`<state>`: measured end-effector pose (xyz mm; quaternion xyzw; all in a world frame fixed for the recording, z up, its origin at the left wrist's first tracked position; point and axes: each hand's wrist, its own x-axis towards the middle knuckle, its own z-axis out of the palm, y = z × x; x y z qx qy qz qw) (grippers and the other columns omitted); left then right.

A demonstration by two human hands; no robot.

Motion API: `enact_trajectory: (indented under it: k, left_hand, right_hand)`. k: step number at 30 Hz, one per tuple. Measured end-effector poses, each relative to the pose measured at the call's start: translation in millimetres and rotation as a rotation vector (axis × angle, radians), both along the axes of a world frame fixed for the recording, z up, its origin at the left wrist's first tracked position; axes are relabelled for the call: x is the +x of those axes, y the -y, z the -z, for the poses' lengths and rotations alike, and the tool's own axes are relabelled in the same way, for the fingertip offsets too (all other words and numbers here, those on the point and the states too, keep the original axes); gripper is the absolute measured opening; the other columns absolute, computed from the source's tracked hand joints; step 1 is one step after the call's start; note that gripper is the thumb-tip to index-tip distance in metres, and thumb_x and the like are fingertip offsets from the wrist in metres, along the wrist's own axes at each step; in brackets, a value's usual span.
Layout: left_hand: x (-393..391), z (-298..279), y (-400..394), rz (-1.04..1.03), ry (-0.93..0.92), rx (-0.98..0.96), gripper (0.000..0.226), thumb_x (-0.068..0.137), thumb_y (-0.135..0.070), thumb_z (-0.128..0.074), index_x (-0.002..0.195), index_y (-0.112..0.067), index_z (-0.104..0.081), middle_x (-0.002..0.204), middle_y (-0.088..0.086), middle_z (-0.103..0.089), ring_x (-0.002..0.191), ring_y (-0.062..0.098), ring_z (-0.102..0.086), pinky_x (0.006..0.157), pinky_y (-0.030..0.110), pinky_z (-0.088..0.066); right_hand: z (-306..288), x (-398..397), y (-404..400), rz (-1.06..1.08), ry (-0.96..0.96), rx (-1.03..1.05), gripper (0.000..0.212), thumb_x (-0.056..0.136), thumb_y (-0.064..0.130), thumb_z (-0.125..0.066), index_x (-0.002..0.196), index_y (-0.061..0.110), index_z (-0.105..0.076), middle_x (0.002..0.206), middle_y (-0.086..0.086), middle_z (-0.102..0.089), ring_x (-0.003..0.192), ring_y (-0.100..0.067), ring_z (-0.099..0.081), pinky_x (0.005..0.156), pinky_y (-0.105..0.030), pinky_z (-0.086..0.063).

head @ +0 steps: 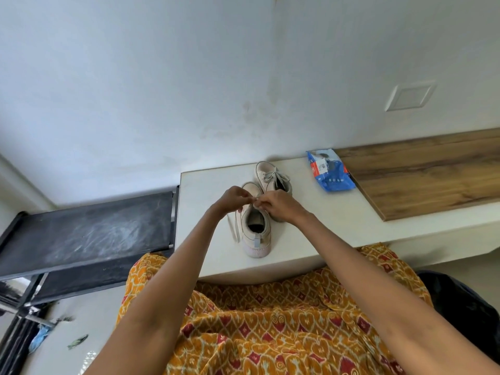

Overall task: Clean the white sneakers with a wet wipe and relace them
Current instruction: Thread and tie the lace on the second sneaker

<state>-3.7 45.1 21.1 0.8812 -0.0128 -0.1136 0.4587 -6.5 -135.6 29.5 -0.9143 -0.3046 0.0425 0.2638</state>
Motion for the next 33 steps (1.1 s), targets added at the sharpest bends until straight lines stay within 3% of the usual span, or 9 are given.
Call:
enact_trajectory:
  k: [8,13,16,19,22,24,27,29,33]
  left_hand:
    - [-4,-5,-4,0.096,-0.002,0.043,0.018,0.084,-0.020,-0.069,0.094,-0.005,-0.070,0.075,-0.005,-0.062,0.040,0.000,-0.046,0.047,0.011,-0.039]
    - [0,3,0,0.054,0.130,0.194,0.008,0.079,-0.029,-0.070,0.074,-0.024,-0.067,0.085,-0.003,-0.071,0.040,0.004,-0.052,0.062,0.027,-0.049]
    - [-3,8,1,0.015,0.186,0.195,0.015,0.081,-0.035,-0.066,0.071,-0.024,-0.063,0.077,-0.007,-0.070,0.045,0.007,-0.059,0.070,0.030,-0.051]
    - [-7,9,2,0.028,0.217,0.194,0.008,0.083,-0.026,-0.060,0.076,-0.021,-0.060,0.062,-0.009,-0.065,0.045,0.008,-0.062,0.075,0.031,-0.052]
    - [-10,10,7,0.029,0.264,0.204,0.003,0.081,-0.021,-0.057,0.078,-0.023,-0.057,0.058,-0.010,-0.061,0.044,0.007,-0.060,0.072,0.036,-0.053]
    - [-10,11,9,0.007,0.269,0.204,0.005,0.079,-0.020,-0.055,0.080,-0.024,-0.055,0.062,-0.008,-0.061,0.046,0.010,-0.060,0.069,0.038,-0.053]
    - [-14,14,12,-0.037,0.270,0.199,0.008,0.078,-0.018,-0.054,0.081,-0.025,-0.054,0.068,-0.008,-0.061,0.050,0.013,-0.060,0.067,0.037,-0.052]
    - [-17,15,12,-0.076,0.250,0.162,0.008,0.079,-0.020,-0.056,0.079,-0.028,-0.054,0.072,-0.008,-0.062,0.048,0.014,-0.061,0.065,0.034,-0.051]
    - [-20,18,10,-0.175,0.237,0.046,0.009,0.081,-0.025,-0.064,0.076,-0.029,-0.057,0.077,-0.011,-0.063,0.047,0.017,-0.062,0.059,0.028,-0.048]
  right_hand:
    - [8,4,-8,0.116,-0.043,0.018,0.008,0.088,0.012,-0.055,0.094,0.012,-0.061,0.095,-0.006,-0.070,0.091,-0.026,-0.064,0.078,-0.043,-0.051]
    - [11,5,-7,0.128,-0.025,0.043,0.008,0.088,0.011,-0.055,0.093,0.011,-0.062,0.094,-0.006,-0.069,0.090,-0.024,-0.064,0.077,-0.042,-0.051]
    - [11,7,-8,0.100,-0.033,0.117,0.008,0.087,0.011,-0.058,0.094,0.011,-0.063,0.094,-0.004,-0.064,0.087,-0.018,-0.061,0.077,-0.033,-0.051]
    - [5,8,-17,0.257,0.003,0.431,0.008,0.087,0.008,-0.059,0.090,0.012,-0.065,0.090,0.004,-0.058,0.078,-0.004,-0.056,0.070,-0.014,-0.044]
    - [-4,15,-21,0.435,-0.101,0.632,0.015,0.089,0.005,-0.053,0.093,0.009,-0.067,0.081,0.013,-0.061,0.074,0.002,-0.055,0.071,-0.015,-0.044]
    - [-6,21,-21,0.358,-0.258,0.526,0.021,0.092,0.004,-0.048,0.101,0.005,-0.067,0.083,0.009,-0.062,0.076,-0.006,-0.058,0.075,-0.024,-0.049]
    - [3,24,-19,0.205,-0.337,0.154,0.022,0.095,0.015,-0.051,0.104,0.004,-0.067,0.095,-0.009,-0.068,0.092,-0.023,-0.062,0.084,-0.038,-0.047]
    - [9,23,-15,0.159,-0.404,0.147,0.023,0.094,0.020,-0.055,0.108,0.009,-0.068,0.103,-0.010,-0.069,0.096,-0.019,-0.062,0.084,-0.033,-0.046]
    - [7,16,-8,0.184,-0.503,0.274,0.026,0.091,0.016,-0.060,0.115,0.010,-0.066,0.106,-0.005,-0.068,0.092,-0.008,-0.060,0.075,-0.011,-0.045]
